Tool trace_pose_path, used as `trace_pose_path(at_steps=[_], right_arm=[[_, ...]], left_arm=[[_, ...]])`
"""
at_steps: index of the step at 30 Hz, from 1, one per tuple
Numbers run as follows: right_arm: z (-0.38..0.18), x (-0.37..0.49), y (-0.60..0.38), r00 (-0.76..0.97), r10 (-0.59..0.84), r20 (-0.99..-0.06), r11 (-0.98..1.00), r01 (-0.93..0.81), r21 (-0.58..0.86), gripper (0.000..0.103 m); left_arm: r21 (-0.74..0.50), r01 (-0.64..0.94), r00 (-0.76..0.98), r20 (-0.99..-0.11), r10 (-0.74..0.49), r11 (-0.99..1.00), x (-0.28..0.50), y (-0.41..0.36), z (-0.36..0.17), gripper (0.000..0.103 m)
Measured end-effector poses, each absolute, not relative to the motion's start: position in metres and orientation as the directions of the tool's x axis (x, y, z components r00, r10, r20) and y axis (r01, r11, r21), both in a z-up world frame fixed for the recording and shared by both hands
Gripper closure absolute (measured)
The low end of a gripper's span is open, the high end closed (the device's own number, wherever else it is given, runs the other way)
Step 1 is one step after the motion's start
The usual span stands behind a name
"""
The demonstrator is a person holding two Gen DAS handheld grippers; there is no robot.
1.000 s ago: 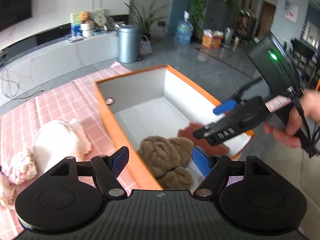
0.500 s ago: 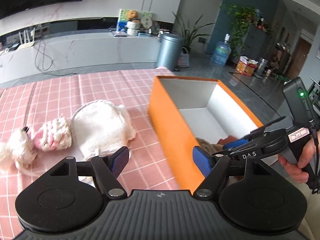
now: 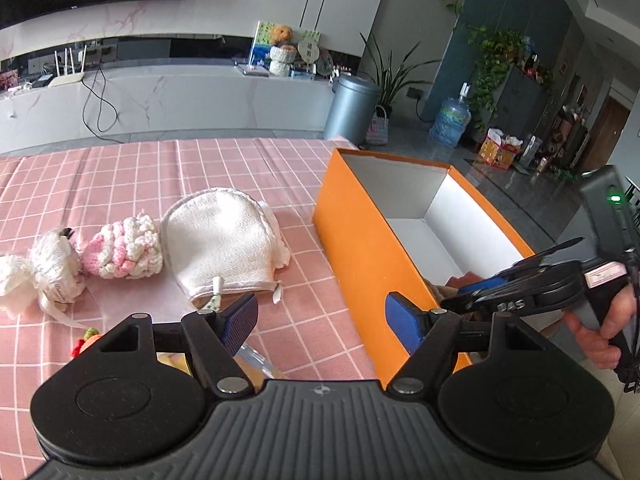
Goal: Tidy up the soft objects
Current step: 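Move both tools back to the table and grasp the yellow cloth with the left tool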
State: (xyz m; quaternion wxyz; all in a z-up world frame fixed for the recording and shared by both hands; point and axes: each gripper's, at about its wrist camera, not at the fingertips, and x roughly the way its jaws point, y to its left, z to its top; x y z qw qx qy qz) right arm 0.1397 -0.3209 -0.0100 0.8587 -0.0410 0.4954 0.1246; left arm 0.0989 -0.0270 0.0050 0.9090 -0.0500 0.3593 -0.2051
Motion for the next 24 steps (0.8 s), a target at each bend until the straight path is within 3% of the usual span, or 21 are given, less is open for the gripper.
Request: trace_pose_path(at_steps=[7,14,24], right_arm=[[0.032,0.103,-0.308,0.654,0.181,-0.734,0.973,-0.229,0.036,0.073],[0.050,0.073,-0.261,0.730,0.265,-0.630,0.948,-0.315,0.034,0.072],[0.031,0.062,-0.188,0.701,0.359,-0.616,0.914,-0.398,0.080,0.071]], left_arm=[[-0.256,0.319,0.702,-0.582,-0.409,0.912,0.084,-0.005,0.014,0.018],[-0.259,0.292,0.741,-0.547,-0.389,0.921,0.069,0.015,0.018,0.018],[-0.285,0.232,0.752,-0.554,-0.357,0.930,0.054,0.048,0.003,0.018]])
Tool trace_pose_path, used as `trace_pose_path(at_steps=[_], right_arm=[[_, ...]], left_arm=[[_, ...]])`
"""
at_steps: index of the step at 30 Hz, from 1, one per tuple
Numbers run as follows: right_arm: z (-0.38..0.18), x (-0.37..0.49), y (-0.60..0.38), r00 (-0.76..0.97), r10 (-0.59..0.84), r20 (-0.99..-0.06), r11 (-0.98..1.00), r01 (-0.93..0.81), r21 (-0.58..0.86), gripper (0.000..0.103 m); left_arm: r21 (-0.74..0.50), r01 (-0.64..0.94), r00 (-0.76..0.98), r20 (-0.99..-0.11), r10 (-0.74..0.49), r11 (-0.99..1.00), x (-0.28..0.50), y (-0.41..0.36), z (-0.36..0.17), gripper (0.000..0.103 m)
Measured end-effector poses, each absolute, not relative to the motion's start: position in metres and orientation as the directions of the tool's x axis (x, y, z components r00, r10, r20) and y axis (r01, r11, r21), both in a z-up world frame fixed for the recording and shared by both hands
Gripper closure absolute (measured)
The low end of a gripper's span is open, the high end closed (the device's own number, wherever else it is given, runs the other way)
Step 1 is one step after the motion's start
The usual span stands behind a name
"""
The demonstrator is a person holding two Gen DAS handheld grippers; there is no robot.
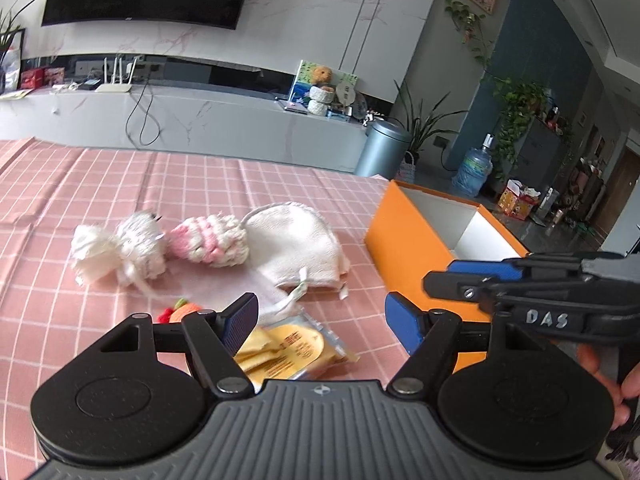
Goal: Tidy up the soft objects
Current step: 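Move both tools back to the table and grasp the yellow cloth with the left tool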
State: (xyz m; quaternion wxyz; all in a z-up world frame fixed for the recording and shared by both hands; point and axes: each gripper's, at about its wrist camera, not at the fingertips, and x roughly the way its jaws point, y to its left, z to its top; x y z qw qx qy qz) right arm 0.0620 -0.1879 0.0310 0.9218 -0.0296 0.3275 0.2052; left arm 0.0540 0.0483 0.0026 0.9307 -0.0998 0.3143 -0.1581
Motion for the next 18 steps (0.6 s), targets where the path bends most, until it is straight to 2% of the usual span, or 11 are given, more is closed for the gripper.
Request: trace_pose_path(at_steps=[9,18], right_arm=[[-0.011,0.068,-0.159,0.652,0.362,-0.667,0.910,-0.403,0.099,0.068],[-0.030,0.081,-0.150,0.622,0.358,-0.696,0.909,-0.402,0.107,0.059]], left_arm=[[-0.324,0.174,0.733,-0.588,-0.342,0.930,0.046,0.077,-0.025,0.019],[-0.342,0.128,0.717,-0.616,-0.325,0.931,0.054,0.089,-0.040,0.019]])
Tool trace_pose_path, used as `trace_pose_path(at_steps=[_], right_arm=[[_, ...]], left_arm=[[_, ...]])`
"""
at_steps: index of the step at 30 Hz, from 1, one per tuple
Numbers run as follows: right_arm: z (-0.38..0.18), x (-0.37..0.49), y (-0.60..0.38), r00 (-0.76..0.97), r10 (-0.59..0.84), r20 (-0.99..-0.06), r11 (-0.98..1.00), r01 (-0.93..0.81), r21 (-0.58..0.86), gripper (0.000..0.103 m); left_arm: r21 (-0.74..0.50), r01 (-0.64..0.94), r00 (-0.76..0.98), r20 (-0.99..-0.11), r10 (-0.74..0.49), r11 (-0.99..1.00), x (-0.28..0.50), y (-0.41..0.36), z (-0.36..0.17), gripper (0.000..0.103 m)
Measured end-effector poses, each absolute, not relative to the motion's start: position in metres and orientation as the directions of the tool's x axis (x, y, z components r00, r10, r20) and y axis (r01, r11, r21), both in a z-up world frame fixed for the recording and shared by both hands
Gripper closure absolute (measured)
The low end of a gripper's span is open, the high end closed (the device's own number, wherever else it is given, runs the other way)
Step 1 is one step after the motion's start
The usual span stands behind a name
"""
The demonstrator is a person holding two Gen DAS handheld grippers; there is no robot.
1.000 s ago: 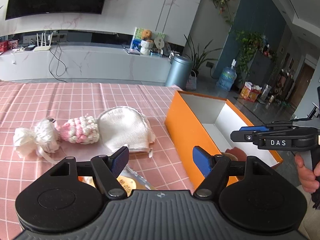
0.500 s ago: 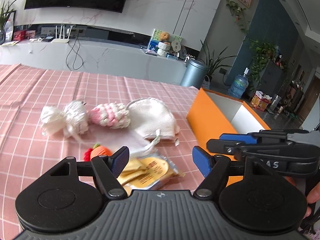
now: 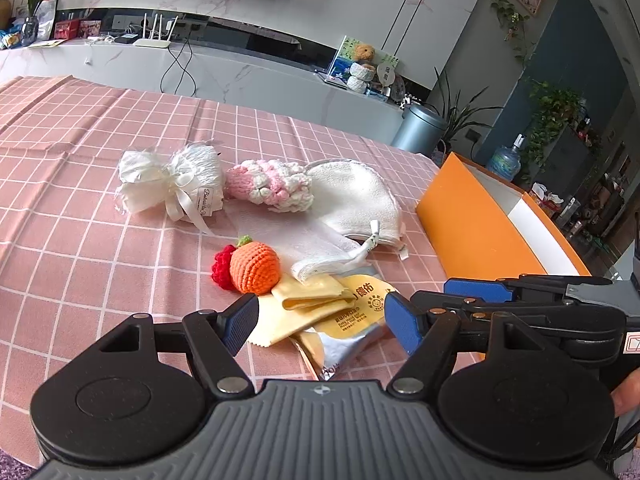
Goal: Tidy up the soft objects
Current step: 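Move both tools back to the table and grasp the yellow cloth with the left tool, then grasp the white mesh bag with the right tool while the left tool lifts the yellow cloth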
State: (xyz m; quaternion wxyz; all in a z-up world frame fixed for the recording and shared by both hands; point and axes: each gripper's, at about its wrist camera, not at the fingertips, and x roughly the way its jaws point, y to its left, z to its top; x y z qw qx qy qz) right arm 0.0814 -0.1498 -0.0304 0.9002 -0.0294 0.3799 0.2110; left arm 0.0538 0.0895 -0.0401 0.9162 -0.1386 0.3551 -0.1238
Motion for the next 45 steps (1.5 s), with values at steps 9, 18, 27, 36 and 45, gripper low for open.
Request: trace_pose_path(at_steps=[9,18,27,36,45], right_arm=[[-0.039,0.097,-0.151,0.615,0.337,-0.713,0.918,-0.383,0.104,0.059],[-0.047,0.104,-0.152,0.598,0.333,-0.729,0.919,-0.379,0.109,0.060],[-0.046,0.107,-0.148,0.597,0.348,-0.723,0.911,-0.399,0.108,0.060],[-0.032,0.117,-0.129,0.610,0.399,-0.684,0.882,-0.459,0.106,0.047],[-0.045,0.155,-0.100,0.540,0.437,-0.720,0.873,-0.448,0.194,0.028]], left_arm=[[-0.371,0.074,0.678,-0.662,-0.320,0.926,0.078,0.084,-0.056,0.019],[-0.365,-0.021,0.641,-0.719,-0.267,0.931,0.100,0.076,-0.076,0.019],[-0.405,-0.064,0.649,-0.711,-0.270,0.912,0.104,0.092,-0.083,0.074],[-0.397,-0.070,0.710,-0.664,-0.234,0.915,0.094,0.106,-0.061,0.096],[-0.372,-0.115,0.758,-0.633,-0.161,0.921,0.093,0.128,-0.045,0.096]])
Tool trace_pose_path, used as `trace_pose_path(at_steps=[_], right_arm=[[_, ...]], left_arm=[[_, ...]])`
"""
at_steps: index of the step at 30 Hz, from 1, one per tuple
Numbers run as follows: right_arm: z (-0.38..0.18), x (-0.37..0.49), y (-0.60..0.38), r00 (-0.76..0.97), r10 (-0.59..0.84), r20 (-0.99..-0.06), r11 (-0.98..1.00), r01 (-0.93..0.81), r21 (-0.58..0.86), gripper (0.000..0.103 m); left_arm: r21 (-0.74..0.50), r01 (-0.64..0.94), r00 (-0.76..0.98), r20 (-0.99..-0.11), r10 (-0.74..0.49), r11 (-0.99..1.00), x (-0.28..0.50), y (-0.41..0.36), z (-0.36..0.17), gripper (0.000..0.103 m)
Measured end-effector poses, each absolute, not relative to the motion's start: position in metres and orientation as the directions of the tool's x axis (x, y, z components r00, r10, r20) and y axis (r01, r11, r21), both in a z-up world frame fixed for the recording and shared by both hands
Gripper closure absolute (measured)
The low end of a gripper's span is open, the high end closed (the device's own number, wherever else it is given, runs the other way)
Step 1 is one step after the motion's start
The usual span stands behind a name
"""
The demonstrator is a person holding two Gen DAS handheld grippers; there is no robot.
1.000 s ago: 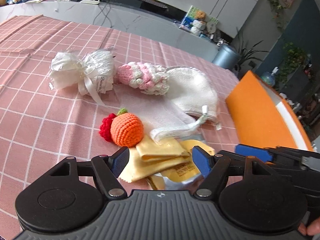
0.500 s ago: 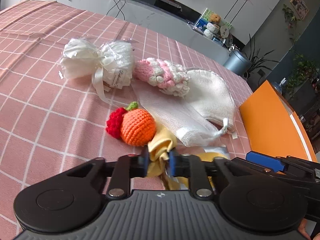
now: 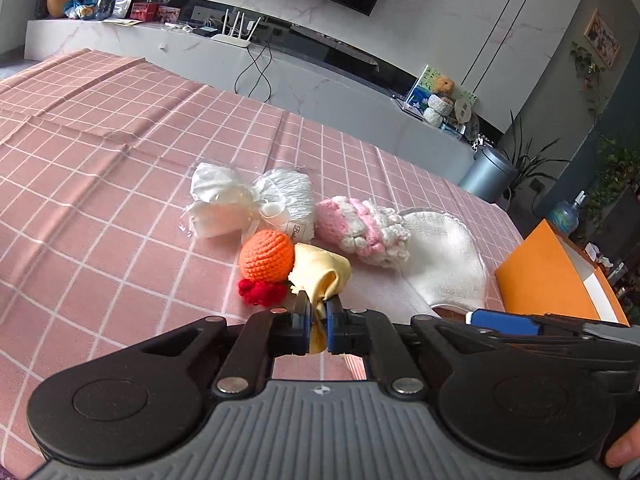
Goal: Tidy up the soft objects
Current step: 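Grasp the white mesh bag with the right tool while the left tool lifts the yellow cloth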
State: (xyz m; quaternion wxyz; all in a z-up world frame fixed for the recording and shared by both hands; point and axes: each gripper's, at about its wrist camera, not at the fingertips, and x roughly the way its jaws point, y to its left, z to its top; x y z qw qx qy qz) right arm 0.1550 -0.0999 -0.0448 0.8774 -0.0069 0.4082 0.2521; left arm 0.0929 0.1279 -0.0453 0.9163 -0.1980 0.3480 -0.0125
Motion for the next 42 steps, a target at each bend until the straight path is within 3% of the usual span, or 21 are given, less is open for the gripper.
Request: trace_pose_path(at_steps=[10,15,17,18,21,42], right_arm=[[-0.074,0.179,-0.078,0.460,0.379,-0.803,0.885,-0.433,0.169,0.028],[-0.080,0.179,-0.071,0.452,0.354,-0.819,0.886,-0.443,0.138,0.052],[-0.079,0.178,-0.070,0.460,0.347,-0.817,0.885,-0.449,0.123,0.081],[-0.078,0.178,-0.070,0.460,0.345,-0.818,0.885,-0.451,0.120,0.088],[-0.077,0.178,-0.072,0.459,0.352,-0.816,0.884,-0.450,0.129,0.098],[0.001,0.127,-0.111,0.588,0.455,-0.669,0.867,-0.465,0.181,0.101]], left_arm=[[-0.401,-0.123,0.747,-0.640,-0.182,0.908,0.096,0.134,-0.057,0.096],[-0.411,-0.126,0.743,-0.642,-0.189,0.903,0.097,0.135,-0.060,0.096],[-0.412,-0.125,0.743,-0.642,-0.191,0.902,0.097,0.135,-0.060,0.096],[-0.414,-0.126,0.742,-0.642,-0.191,0.902,0.098,0.135,-0.060,0.096],[-0.415,-0.124,0.741,-0.643,-0.194,0.901,0.098,0.134,-0.061,0.096],[-0.389,-0.060,0.782,-0.590,-0.199,0.919,0.077,0.110,-0.024,0.096]])
